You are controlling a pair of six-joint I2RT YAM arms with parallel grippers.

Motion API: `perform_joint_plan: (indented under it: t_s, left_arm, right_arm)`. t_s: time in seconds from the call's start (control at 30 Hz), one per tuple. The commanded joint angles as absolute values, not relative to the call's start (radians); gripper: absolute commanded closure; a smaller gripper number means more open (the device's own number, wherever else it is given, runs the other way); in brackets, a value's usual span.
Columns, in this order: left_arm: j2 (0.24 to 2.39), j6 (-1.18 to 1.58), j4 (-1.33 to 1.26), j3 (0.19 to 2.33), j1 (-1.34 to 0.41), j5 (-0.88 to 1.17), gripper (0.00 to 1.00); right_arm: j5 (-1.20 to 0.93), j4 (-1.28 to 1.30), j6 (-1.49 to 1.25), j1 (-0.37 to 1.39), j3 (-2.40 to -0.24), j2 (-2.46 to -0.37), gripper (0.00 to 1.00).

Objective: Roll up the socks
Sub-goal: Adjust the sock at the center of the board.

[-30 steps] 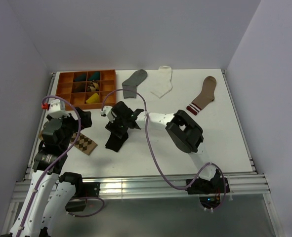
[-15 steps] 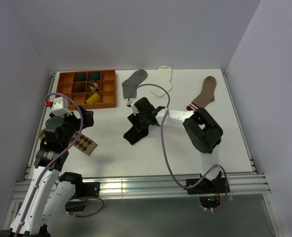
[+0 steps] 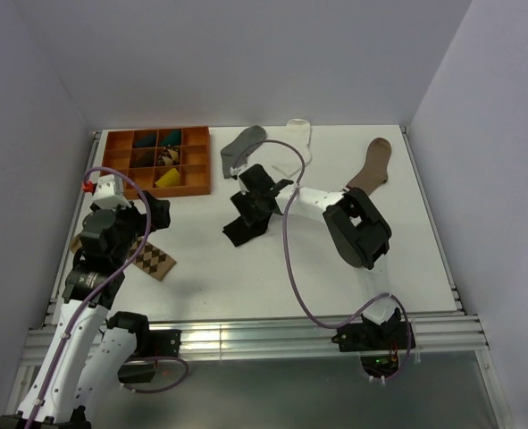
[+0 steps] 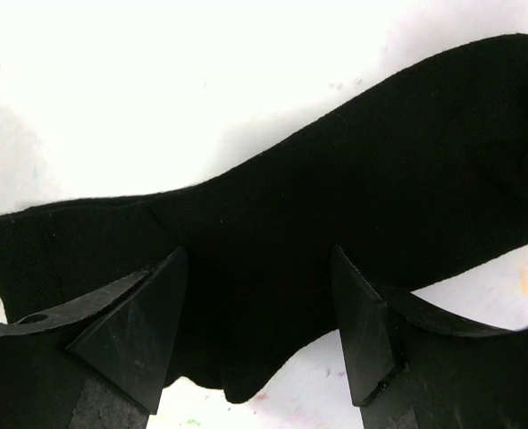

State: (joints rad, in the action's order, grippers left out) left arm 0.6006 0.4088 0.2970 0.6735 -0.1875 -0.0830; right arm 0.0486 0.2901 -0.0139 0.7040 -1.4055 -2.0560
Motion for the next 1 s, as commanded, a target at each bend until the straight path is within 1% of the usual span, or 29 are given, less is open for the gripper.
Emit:
perform_joint_plan:
  t_s: [0.0,0.1,0.23,0.33,0.43,0.57,0.63,0.7,0.97]
  left_arm:
    - [0.600,0.405,0.261,0.673,-0.190,-0.074,0.01]
    - [0.597,0.411,0.261,0.673,-0.190,-0.071,0.00]
    - [0.594,0.419,0.262,0.675,-0.190,-0.067,0.00]
    - [0.594,0.425,0.271,0.678,-0.190,-0.089,0.00]
    - [0.586,0.431,0.284,0.681,-0.190,-0.121,0.01]
    - [0.580,0.433,0.290,0.680,-0.190,-0.132,0.01]
    - [0.580,0.433,0.288,0.680,-0.190,-0.135,0.01]
    - [0.580,0.431,0.290,0.680,-0.190,-0.140,0.01]
    - [0.581,0.431,0.290,0.678,-0.190,-0.140,0.00]
  right_arm:
    - [0.107,0.388,0.032,0.681,-1.460,-2.121,0.28]
    - [0.101,0.399,0.038,0.681,-1.473,-2.089,0.28]
    - [0.110,0.408,0.012,0.707,-1.453,-1.962,0.27]
    - [0.185,0.416,0.002,0.779,-1.437,-1.901,0.27]
    - [0.196,0.388,-0.049,0.840,-1.399,-1.876,0.28]
    - [0.222,0.353,-0.061,0.896,-1.368,-1.897,0.31]
    - [0.219,0.344,-0.060,0.922,-1.355,-1.908,0.41]
    - [0.218,0.327,-0.058,0.940,-1.345,-1.908,0.45]
    - [0.251,0.325,-0.061,0.992,-1.379,-1.988,0.46]
